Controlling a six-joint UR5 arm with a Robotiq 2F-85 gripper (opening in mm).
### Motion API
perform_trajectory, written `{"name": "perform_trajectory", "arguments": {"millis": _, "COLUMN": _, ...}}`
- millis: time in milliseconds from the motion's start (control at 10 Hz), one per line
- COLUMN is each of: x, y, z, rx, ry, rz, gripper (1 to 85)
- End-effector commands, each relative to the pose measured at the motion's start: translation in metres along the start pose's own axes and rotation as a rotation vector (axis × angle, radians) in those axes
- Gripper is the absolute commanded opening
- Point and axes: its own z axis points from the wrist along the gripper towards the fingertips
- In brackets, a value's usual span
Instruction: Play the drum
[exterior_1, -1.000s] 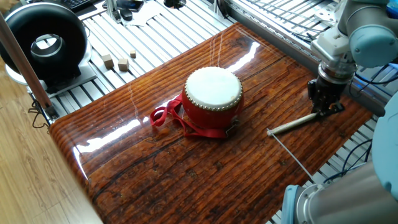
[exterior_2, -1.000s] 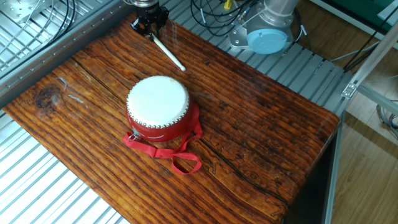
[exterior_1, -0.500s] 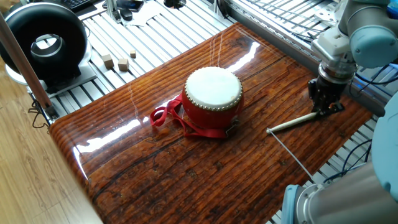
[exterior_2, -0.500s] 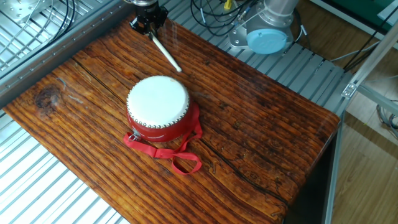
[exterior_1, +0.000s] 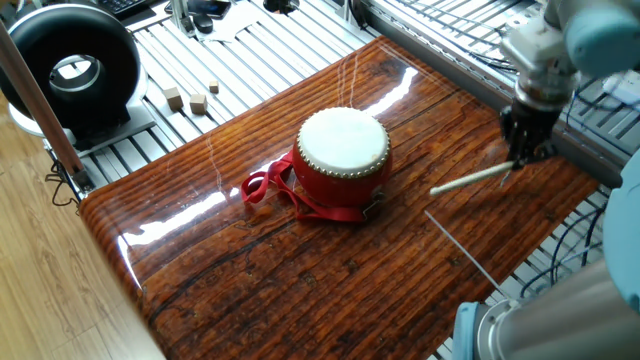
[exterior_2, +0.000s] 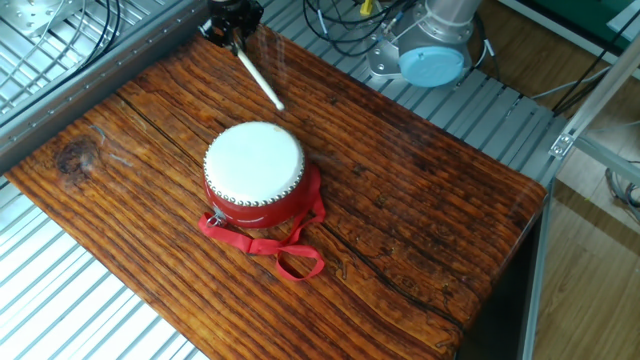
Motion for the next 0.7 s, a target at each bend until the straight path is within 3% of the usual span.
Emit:
{"name": "perform_trajectory", "arguments": {"millis": 0, "x": 0.001, "y": -0.009, "z": -0.045, "rx": -0.014, "ry": 0.049, "rz": -0.008, "gripper": 1.0}}
{"name": "perform_trajectory", "arguments": {"millis": 200, "x": 0.001, "y": -0.009, "z": -0.063, "rx": -0.02, "ry": 0.095, "rz": -0.013, "gripper": 1.0}}
{"name": "perform_trajectory", "arguments": {"millis": 600, "x": -0.004, "y": 0.0, "z": -0.079, "rx": -0.06, "ry": 0.121, "rz": -0.024, "gripper": 1.0}}
